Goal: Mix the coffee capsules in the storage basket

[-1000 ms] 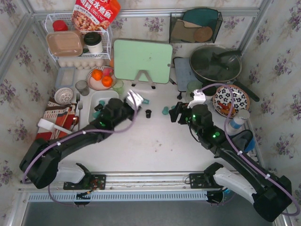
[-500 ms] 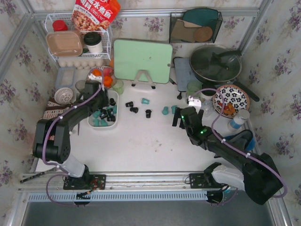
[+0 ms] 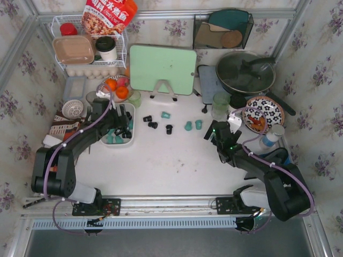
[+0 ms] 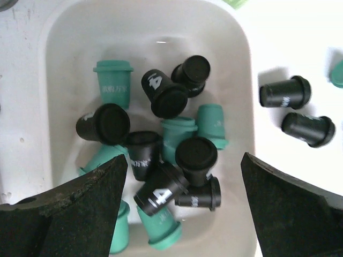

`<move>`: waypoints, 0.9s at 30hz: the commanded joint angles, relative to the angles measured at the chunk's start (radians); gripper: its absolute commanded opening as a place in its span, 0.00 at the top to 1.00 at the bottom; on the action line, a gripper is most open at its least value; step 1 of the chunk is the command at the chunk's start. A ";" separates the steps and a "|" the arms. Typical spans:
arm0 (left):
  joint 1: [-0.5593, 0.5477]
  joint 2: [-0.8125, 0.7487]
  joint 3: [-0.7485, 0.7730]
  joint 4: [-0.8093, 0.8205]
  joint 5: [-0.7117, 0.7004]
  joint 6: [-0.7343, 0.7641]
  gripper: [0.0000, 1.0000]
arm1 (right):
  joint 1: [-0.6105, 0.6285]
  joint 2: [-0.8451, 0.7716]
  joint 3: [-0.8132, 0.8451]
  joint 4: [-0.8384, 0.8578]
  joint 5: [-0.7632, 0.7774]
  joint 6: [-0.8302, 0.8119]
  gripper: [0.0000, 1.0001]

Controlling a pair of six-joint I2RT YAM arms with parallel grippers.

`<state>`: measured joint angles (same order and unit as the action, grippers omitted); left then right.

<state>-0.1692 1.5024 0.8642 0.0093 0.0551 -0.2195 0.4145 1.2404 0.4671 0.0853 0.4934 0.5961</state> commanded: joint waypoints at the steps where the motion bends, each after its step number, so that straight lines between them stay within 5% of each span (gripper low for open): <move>1: -0.024 -0.077 -0.051 0.065 0.011 -0.027 0.10 | -0.002 0.030 0.008 0.086 -0.006 0.098 0.04; 18: -0.113 -0.154 -0.045 0.070 -0.037 0.005 0.01 | -0.002 0.279 0.195 -0.213 0.083 0.410 0.22; 27: -0.127 -0.160 -0.044 0.073 -0.030 0.006 0.01 | -0.002 0.255 0.186 -0.193 0.082 0.376 0.48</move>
<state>-0.2890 1.3491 0.8108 0.0513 0.0223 -0.2180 0.4114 1.5135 0.6533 -0.1043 0.5648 0.9791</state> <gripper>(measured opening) 0.991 0.583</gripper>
